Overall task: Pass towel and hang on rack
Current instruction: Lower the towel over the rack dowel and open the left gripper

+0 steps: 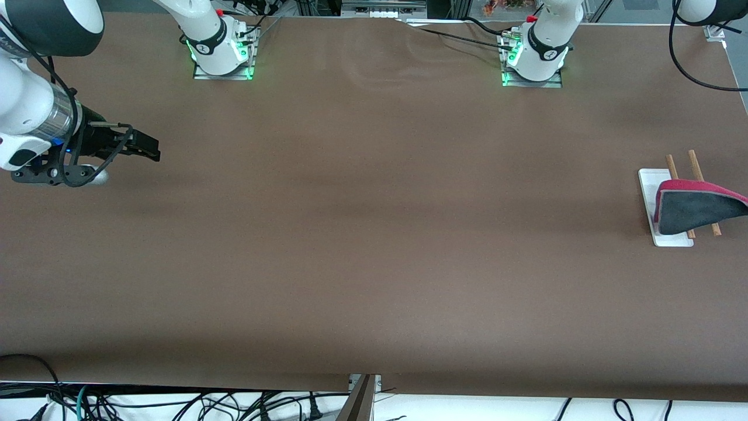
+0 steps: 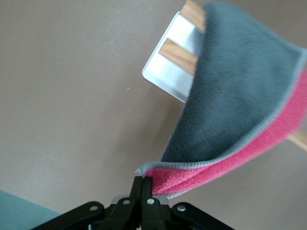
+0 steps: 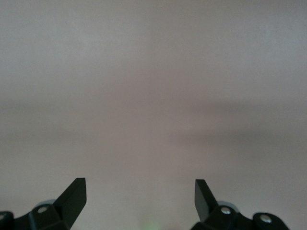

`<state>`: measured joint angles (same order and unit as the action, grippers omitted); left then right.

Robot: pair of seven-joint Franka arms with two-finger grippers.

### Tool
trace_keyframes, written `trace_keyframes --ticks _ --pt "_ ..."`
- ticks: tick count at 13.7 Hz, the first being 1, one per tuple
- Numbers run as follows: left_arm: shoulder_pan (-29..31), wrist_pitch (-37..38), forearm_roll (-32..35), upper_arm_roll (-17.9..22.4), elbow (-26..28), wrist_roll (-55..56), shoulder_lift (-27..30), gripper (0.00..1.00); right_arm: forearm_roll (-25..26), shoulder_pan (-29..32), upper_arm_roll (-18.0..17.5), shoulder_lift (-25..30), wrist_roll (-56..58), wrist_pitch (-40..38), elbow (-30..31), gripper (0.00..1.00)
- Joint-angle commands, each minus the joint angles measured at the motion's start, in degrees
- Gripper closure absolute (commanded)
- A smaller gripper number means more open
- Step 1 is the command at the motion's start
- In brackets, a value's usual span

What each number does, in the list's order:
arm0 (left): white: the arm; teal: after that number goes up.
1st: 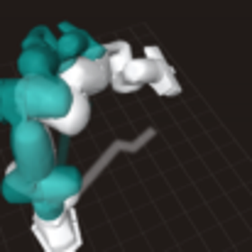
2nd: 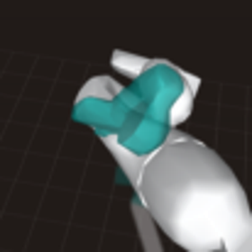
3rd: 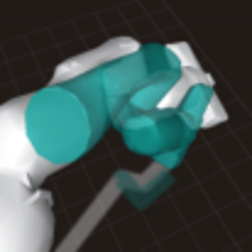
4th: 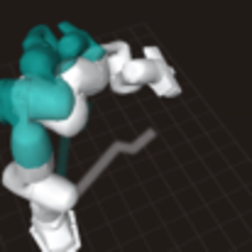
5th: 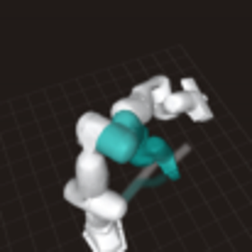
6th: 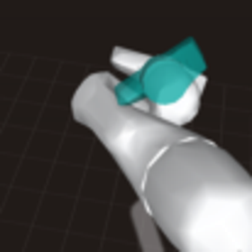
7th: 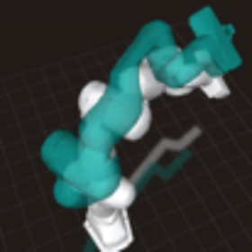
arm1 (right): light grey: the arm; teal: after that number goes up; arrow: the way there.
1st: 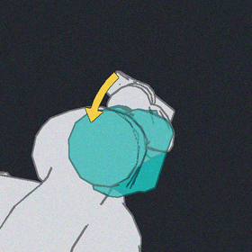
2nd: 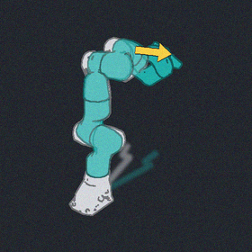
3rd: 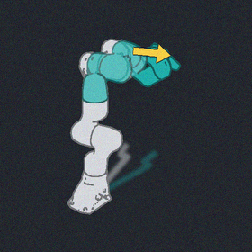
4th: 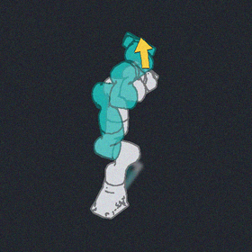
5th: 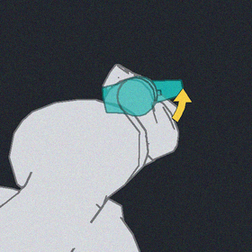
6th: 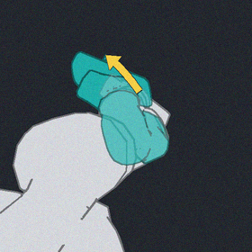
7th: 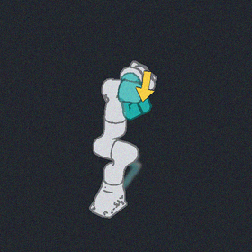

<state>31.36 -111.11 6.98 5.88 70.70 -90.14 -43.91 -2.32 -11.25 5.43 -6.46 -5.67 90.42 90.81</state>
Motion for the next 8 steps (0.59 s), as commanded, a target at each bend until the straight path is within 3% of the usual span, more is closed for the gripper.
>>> trace_keyframes --ticks 1,2,3,8 --pt "1.24 -2.61 1.46 -0.17 -0.66 -1.17 -2.75 1.0 -0.23 0.17 0.55 -0.13 0.31 1.24 -0.46 0.0" --pt "1.77 -2.7 1.28 -0.17 -0.65 -1.09 -3.46 0.66 -0.23 0.0 0.55 -1.26 0.14 1.07 -0.55 0.0" --pt "1.86 -2.7 1.02 -0.34 -0.65 -0.91 -3.98 0.01 -0.06 -0.18 0.46 -1.45 0.31 1.07 -0.9 0.0" --pt "1.25 -0.87 1.02 -0.69 -1.53 -0.65 -2.33 0.0 -1.02 4.3 1.08 -3.38 8.2 2.3 -1.17 0.0"
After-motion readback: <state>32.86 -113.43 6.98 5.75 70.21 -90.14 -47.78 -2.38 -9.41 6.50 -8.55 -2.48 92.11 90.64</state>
